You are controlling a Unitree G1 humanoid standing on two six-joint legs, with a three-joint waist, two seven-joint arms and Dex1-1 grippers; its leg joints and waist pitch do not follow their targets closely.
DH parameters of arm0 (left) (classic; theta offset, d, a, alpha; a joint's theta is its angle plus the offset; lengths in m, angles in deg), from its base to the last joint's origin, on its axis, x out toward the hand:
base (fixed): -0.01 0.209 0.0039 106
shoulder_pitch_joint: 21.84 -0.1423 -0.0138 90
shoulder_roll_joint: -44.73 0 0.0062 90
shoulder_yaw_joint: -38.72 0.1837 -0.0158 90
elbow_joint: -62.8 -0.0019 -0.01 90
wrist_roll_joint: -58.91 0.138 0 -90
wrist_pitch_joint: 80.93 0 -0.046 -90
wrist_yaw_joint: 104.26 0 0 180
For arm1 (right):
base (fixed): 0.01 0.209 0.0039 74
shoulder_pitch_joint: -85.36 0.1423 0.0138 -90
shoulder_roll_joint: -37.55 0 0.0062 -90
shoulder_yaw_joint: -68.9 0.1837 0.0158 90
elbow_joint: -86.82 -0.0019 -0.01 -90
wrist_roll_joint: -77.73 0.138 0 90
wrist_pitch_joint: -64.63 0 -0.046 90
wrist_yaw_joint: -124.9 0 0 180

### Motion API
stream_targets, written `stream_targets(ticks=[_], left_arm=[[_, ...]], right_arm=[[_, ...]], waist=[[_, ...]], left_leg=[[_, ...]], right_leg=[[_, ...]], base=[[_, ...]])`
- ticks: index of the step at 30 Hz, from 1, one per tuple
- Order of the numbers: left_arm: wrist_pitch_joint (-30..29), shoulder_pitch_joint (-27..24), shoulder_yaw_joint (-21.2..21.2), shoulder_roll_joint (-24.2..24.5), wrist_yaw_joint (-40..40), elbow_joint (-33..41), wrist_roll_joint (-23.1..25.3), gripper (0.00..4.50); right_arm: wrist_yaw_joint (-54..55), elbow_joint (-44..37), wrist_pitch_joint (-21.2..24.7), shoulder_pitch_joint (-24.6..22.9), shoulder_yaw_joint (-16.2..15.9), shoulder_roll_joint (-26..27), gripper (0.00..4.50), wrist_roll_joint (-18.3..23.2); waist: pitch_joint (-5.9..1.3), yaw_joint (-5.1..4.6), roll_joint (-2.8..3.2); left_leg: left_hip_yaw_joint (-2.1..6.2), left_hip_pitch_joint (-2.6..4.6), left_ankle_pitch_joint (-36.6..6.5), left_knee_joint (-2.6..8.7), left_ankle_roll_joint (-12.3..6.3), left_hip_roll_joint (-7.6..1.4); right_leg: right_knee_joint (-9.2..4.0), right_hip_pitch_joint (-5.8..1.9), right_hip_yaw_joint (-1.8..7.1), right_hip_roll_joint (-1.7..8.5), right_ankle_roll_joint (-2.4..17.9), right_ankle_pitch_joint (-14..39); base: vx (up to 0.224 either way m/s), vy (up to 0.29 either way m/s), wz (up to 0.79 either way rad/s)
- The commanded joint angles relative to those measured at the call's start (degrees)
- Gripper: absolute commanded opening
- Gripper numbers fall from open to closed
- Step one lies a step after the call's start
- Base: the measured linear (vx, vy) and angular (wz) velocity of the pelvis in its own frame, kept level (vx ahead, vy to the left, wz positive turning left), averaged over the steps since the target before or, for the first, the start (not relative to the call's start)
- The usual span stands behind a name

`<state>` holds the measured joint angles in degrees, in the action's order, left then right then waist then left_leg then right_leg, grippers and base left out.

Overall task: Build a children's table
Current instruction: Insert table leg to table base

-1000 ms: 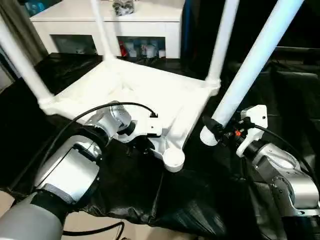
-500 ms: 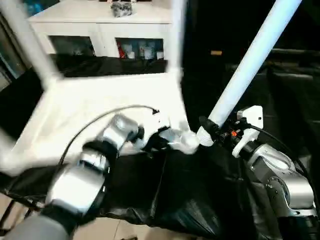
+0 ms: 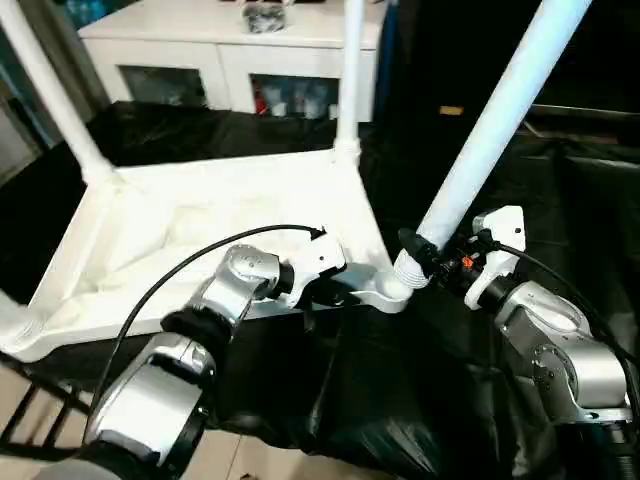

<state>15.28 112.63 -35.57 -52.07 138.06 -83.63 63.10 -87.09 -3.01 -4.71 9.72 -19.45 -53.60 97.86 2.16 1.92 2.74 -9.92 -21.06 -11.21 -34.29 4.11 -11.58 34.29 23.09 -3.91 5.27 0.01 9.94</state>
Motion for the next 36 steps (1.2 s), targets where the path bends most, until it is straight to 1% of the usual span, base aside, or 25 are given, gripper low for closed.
stream_targets(ticks=[1,2,5,6,7,8,10,11,12,13,14,15,17,19,20,23,25,27,31,32,34,36], left_arm=[[-0.4,-1.5,-1.0,1.3,1.0,-0.1,-0.4,0.82],[0.0,-1.7,-1.6,1.7,1.6,0.0,-0.9,0.82],[0.1,-1.6,-1.0,3.6,3.1,-0.7,0.1,0.85],[0.3,-1.6,-0.5,4.2,3.1,-0.9,0.7,0.85],[0.7,-1.6,-0.1,4.7,3.0,-1.1,1.1,0.85],[1.1,-1.6,0.2,5.1,3.0,-1.4,1.6,0.85],[1.4,-1.5,0.8,5.6,2.9,-1.7,2.3,0.85],[2.2,-1.4,1.9,6.3,2.8,-2.2,3.6,0.67],[2.2,-1.3,2.2,6.4,2.5,-2.4,3.9,0.67],[2.2,-1.3,2.1,6.4,2.4,-2.4,4.0,0.56],[2.1,-1.2,2.0,6.4,2.5,-2.4,4.0,0.56],[2.0,-1.0,1.9,6.5,2.5,-2.5,4.0,0.4],[1.7,-0.7,1.8,6.4,2.6,-2.5,3.9,0.22],[1.2,-0.4,1.6,6.2,3.5,-2.5,3.4,0.07],[0.8,-0.5,1.5,6.1,4.2,-2.4,3.1,0.02],[0.3,-0.5,1.5,5.9,5.1,-2.3,2.6,0.02],[0.4,-0.6,1.0,5.6,6.1,-2.0,1.7,0.0],[0.7,-0.9,0.6,5.5,7.4,-1.5,0.8,0.0],[1.0,-1.8,0.2,5.5,9.8,0.1,-0.4,0.0],[0.9,-1.9,0.2,5.5,9.9,0.3,-0.5,0.0],[0.6,-2.5,0.2,5.5,10.2,1.2,-0.7,0.0],[0.4,-2.7,0.2,5.6,9.9,1.6,-0.7,0.0]], right_arm=[[-1.1,0.0,0.2,1.1,-0.4,-0.5,1.88,0.0],[-1.5,0.1,0.3,1.2,-0.6,-0.6,1.88,0.0],[-2.3,0.6,0.4,1.6,-1.2,-0.7,1.88,0.0],[-2.4,0.8,0.5,1.8,-1.4,-0.7,1.88,-0.1],[-2.5,0.9,0.5,2.0,-1.5,-0.6,1.88,-0.2],[-2.6,1.0,0.5,2.1,-1.7,-0.5,1.88,-0.2],[-2.7,1.2,0.4,2.3,-1.9,-0.5,1.88,-0.3],[-2.9,1.7,0.3,2.7,-2.2,-0.4,1.88,-0.5],[-3.0,1.9,0.2,2.8,-2.4,-0.4,1.88,-0.6],[-3.2,2.1,0.2,2.9,-2.4,-0.3,1.88,-0.6],[-3.3,2.2,0.2,3.0,-2.5,-0.3,1.88,-0.7],[-3.5,2.6,0.3,3.3,-2.8,-0.3,1.88,-0.9],[-3.9,3.0,0.4,3.5,-3.3,-0.4,1.88,-1.0],[-4.7,3.6,1.1,3.9,-4.4,-0.7,1.88,-1.4],[-5.0,4.0,1.7,4.1,-4.9,-0.8,1.88,-1.5],[-5.7,5.3,2.5,4.8,-6.3,-1.2,1.88,-2.3],[-5.7,7.2,2.1,5.6,-6.7,-1.0,1.88,-3.2],[-5.6,8.4,1.6,6.2,-6.8,-0.7,1.88,-3.5],[-5.6,11.9,0.3,8.0,-7.0,-0.1,1.88,-4.4],[-5.6,12.4,0.2,8.2,-7.1,-0.1,1.88,-4.6],[-5.9,13.7,0.6,8.8,-7.6,-0.3,1.87,-4.9],[-6.5,14.1,1.5,8.9,-8.1,-0.6,1.87,-5.0]], waist=[[-3.49,0.03,-1.48],[-3.46,0.06,-1.5],[-3.29,-0.19,-1.55],[-3.12,-0.31,-2.15],[-3.12,-0.31,-2.15],[-3.04,-0.19,-1.99],[-2.94,-0.26,-2.01],[-2.93,-0.25,-2.05],[-2.95,-0.29,-2.04],[-2.99,-0.32,-2.03],[-2.94,-0.33,-2.01],[-2.96,-0.33,-2.07],[-3.02,-0.27,-2.02],[-3.0,-0.32,-1.97],[-2.94,-0.37,-2.0],[-2.91,-0.36,-2.04],[-3.03,-0.34,-2.31],[-3.04,-0.33,-2.2],[-3.09,-0.34,-2.44],[-3.08,-0.39,-2.43],[-3.04,-0.47,-2.23],[-3.07,-0.59,-2.15]], left_leg=[[-0.13,0.09,-7.7,3.89,-5.07,-0.92],[-0.11,0.11,-8.0,3.9,-5.03,-0.92],[-0.06,0.13,-9.3,4.12,-4.11,-0.96],[-0.15,0.13,-10.3,4.18,-3.62,-0.93],[-0.15,0.13,-10.3,4.18,-3.62,-0.93],[-0.06,0.13,-10.8,4.27,-3.41,-0.93],[-0.04,0.28,-11.5,4.38,-2.76,-1.02],[-0.04,0.23,-11.6,4.38,-2.66,-1.01],[0.0,0.23,-11.6,4.41,-2.45,-1.01],[0.02,0.25,-11.4,4.45,-2.37,-1.06],[-0.01,0.28,-11.5,4.46,-2.35,-1.1],[-0.04,0.23,-11.3,4.42,-2.33,-1.07],[-0.05,0.32,-11.1,4.4,-2.38,-1.11],[-0.08,0.29,-11.2,4.38,-2.34,-1.08],[-0.12,0.28,-11.5,4.38,-2.33,-1.0],[-0.11,0.32,-11.7,4.35,-2.21,-1.03],[-0.09,0.25,-11.0,4.34,-2.38,-1.08],[-0.14,0.25,-10.3,4.28,-2.47,-1.06],[-0.19,0.19,-9.7,4.24,-2.88,-1.07],[-0.19,0.11,-9.6,4.23,-2.92,-1.01],[-0.2,0.24,-10.0,4.23,-2.83,-1.07],[-0.19,0.23,-9.7,4.26,-2.91,-1.13]], right_leg=[[-4.19,-3.07,2.05,2.52,12.3,12.0],[-4.17,-3.09,2.05,2.56,12.4,12.1],[-4.33,-3.1,2.05,2.55,12.0,13.3],[-4.54,-3.09,2.11,2.58,11.5,14.9],[-4.54,-3.09,2.11,2.58,11.5,14.9],[-4.65,-3.05,2.13,2.69,11.0,16.9],[-4.84,-2.84,2.17,2.67,10.2,18.8],[-4.85,-2.86,2.2,2.68,10.1,18.9],[-4.78,-2.84,2.21,2.65,9.9,18.8],[-4.69,-2.83,2.22,2.66,10.0,18.3],[-4.74,-2.77,2.25,2.67,10.2,18.1],[-4.66,-2.81,2.28,2.67,10.5,17.5],[-4.53,-2.8,2.31,2.69,11.0,16.5],[-4.48,-2.85,2.3,2.69,11.5,15.9],[-4.56,-2.85,2.27,2.64,11.5,16.4],[-4.65,-2.79,2.3,2.7,11.4,17.5],[-4.45,-2.89,2.33,2.74,11.6,16.4],[-4.32,-2.83,2.33,2.71,12.1,15.2],[-4.16,-3.0,2.33,2.8,12.6,14.0],[-4.13,-3.05,2.3,2.76,12.6,14.1],[-4.26,-2.95,2.33,2.76,12.5,15.0],[-4.14,-2.98,2.32,2.66,12.8,14.0]], base=[[0.0,0.0,0.0],[0.0,0.0,0.0],[0.0,0.0,0.0],[0.0,0.0,0.0],[0.0,0.0,0.0],[0.0,0.0,0.0],[0.0,0.0,0.0],[0.0,0.0,0.0],[0.0,0.0,0.0],[0.0,0.0,0.0],[0.0,0.0,0.0],[0.0,0.0,0.0],[0.0,0.0,0.0],[0.0,0.0,0.0],[0.0,0.0,0.0],[0.0,0.0,0.0],[0.0,0.0,0.0],[0.0,0.0,0.0],[0.0,0.0,0.0],[0.0,0.0,0.0],[0.0,0.0,0.0],[0.0,0.0,0.0]])
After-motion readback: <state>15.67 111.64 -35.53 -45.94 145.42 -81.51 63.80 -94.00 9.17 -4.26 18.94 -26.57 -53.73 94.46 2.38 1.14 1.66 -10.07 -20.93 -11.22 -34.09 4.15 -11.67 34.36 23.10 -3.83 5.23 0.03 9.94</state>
